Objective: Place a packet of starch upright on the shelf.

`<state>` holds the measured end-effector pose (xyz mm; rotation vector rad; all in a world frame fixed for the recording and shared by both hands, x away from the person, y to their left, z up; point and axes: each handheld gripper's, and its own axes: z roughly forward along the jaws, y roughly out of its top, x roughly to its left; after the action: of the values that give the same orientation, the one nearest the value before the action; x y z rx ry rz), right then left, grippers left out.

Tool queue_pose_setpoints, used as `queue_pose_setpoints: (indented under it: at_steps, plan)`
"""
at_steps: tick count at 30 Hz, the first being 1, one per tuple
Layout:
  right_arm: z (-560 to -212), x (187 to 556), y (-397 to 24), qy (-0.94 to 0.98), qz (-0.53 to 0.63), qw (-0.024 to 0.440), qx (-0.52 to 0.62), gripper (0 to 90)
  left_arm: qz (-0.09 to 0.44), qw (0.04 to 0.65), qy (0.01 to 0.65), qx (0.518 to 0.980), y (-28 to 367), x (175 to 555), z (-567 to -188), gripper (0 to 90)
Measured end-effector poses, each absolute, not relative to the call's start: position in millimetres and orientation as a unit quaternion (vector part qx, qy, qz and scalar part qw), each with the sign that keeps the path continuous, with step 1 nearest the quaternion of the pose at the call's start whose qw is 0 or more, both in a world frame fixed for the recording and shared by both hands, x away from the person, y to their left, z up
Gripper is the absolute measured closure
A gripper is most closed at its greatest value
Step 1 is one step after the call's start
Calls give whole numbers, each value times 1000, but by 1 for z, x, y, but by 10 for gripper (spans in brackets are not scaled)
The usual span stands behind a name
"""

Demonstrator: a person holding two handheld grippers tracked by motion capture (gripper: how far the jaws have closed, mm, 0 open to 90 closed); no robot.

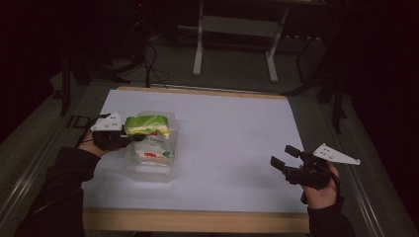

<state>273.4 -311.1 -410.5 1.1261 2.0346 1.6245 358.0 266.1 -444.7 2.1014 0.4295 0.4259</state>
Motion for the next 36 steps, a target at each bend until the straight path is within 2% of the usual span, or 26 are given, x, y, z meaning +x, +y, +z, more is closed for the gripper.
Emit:
queue_pose_setpoints:
  at_steps: [2,3,4,7,9,13,14,16,17,19,24,28,36]
  plan:
    - [-410,273,-312,711,564,153,392,185,177,460,186,850,265,355,-444,774]
    - [-410,272,-312,711,564,151,393,185,172,462,192,849,266,354,-442,689]
    - [-410,272,-312,711,564,151,393,185,169,462,200,847,266,352,-441,689]
    - [-411,272,-314,713,561,152,393,185,171,473,237,831,269,347,-435,511]
    - [-412,271,-315,714,558,152,394,185,174,478,257,822,271,344,-429,423]
    - [-415,271,-316,715,556,151,396,185,168,485,287,809,273,334,-419,158]
    - [-416,270,-316,715,556,150,397,185,170,484,288,809,273,331,-418,67]
    - [-416,270,-316,716,555,149,396,185,165,491,304,800,274,327,-415,13]
    - [-416,269,-315,717,555,149,396,185,160,505,314,788,277,323,-413,13]
    - [-415,269,-315,716,555,149,396,185,190,515,326,770,279,314,-410,13]
    - [-417,266,-317,718,552,150,396,185,232,499,353,757,276,290,-407,13]
    - [-419,265,-317,719,551,148,396,185,239,482,365,760,262,275,-411,14]
    - [-426,262,-313,723,550,143,393,185,238,500,357,752,237,253,-417,14]
